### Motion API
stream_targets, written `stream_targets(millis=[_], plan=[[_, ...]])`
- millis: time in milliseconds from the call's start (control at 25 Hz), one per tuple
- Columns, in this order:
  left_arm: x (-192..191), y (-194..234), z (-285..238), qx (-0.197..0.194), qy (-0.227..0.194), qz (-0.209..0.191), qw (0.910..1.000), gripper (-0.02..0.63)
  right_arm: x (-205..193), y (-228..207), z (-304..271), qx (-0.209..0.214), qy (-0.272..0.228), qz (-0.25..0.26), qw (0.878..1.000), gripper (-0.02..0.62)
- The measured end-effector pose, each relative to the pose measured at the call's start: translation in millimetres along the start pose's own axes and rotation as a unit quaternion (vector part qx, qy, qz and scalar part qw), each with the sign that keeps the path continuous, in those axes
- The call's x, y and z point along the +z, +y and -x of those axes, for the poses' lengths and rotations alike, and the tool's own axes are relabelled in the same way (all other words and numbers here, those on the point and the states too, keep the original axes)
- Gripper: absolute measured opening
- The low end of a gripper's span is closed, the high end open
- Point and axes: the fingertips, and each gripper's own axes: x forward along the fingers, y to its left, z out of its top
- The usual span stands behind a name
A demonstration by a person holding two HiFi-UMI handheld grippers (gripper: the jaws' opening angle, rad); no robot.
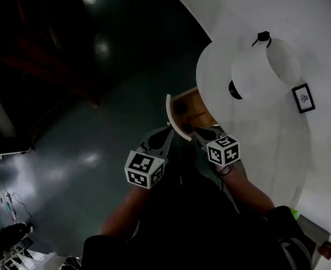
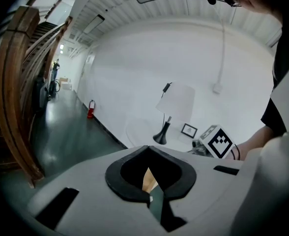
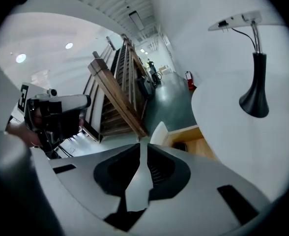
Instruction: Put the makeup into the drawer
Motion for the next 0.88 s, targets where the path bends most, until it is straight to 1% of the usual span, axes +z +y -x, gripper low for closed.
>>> stream_targets(millis=[80,200,320,440,680,880], plan=[[5.5,-4.8,8.7,-0.001,-0.001,-0.014,0.9999,0.011,12.5,11.2,11.3,0.009,-0.014,0.012,1.000,0.046],[17.8,-6.0,22.6,0.013,-0.015,-0.025,0.9995,0.011,30.1,27.1,25.4,0.027,-0.030,0.041,0.998,0.046],[27.7,-6.3,39.9,0.030,-0.026,-0.026,0.9989,0.011,48.2,47.6,39.7,0.060,-0.053,0.056,0.995,0.028],[35.4,-7.2,58.7,0.049,-0.030,-0.025,0.9980,0.011,68.9,70.3,53.6,0.096,-0.073,0.064,0.991,0.025],[59.7,-11.1,91.6,0.072,-0.053,-0.020,0.9958,0.011,113.5,111.4,81.4,0.142,-0.117,0.116,0.976,0.018],[90.4,-22.0,119.2,0.077,-0.078,-0.051,0.9927,0.011,141.2,148.2,105.1,0.172,-0.155,0.156,0.960,0.017]])
